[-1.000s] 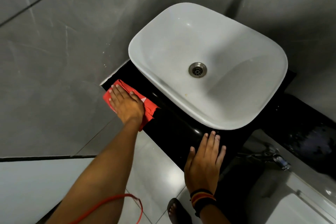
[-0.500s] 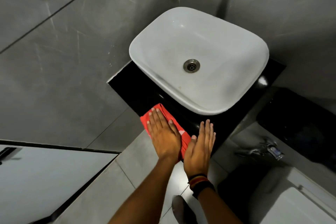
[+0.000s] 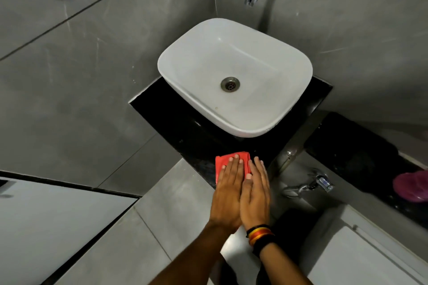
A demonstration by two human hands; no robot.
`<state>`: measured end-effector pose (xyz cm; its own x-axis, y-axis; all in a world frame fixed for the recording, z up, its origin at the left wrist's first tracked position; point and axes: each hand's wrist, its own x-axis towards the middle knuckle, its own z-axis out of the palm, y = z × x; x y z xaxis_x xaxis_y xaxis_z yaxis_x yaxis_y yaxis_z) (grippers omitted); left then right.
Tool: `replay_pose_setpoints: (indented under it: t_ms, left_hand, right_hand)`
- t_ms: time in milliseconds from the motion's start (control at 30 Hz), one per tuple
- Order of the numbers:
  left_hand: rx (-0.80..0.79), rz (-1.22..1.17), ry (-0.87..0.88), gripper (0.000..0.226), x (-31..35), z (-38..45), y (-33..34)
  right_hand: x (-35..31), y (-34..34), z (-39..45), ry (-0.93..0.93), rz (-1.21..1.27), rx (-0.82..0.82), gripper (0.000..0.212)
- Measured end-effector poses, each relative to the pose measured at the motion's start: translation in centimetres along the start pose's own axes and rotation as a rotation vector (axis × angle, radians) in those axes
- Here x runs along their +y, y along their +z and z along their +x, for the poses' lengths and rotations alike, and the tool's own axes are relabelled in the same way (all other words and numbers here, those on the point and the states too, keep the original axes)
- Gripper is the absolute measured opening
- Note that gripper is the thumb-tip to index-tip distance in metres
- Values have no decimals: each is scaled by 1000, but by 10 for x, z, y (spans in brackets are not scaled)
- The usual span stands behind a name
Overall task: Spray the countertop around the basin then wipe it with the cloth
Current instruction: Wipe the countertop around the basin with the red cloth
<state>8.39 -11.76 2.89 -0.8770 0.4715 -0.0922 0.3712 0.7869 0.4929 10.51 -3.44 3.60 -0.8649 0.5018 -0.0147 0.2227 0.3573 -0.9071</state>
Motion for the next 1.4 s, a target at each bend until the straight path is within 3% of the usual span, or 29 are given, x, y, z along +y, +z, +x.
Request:
replay_pose_setpoints:
  t_ms: [67,200,333,500,633,767,1067,1400]
  left_hand:
    - [55,-107,25,61,-17,-10,-10]
    - [80,36,-47,60,-65,-34,-25]
    - [81,60,-63,61,-80,-32,-34]
    - [36,52,98,59,-55,-2,-34]
    - [-3,46,257,58,-29,25,-21]
    - [-31,67,342,59,-10,52,-7]
    - [-64,58,355,58,-1,81,19]
    - [-79,45,324,59,-2,81,19]
  right_hand:
    - [-5,10,-1,-52,-44,-85,56]
    - [3,27,-5,-240,-565,-211,64]
    - [13,29,1,-263,-713,-213,66]
    - [20,11,30,-166,-643,-113,58]
    - [36,-27,101,-28,-594,-35,58]
    - [52,-60,187,-29,-570,-47,55]
    - [68,-96,300,-76,-535,53,51]
    - [71,-107,326,-72,-444,59,49]
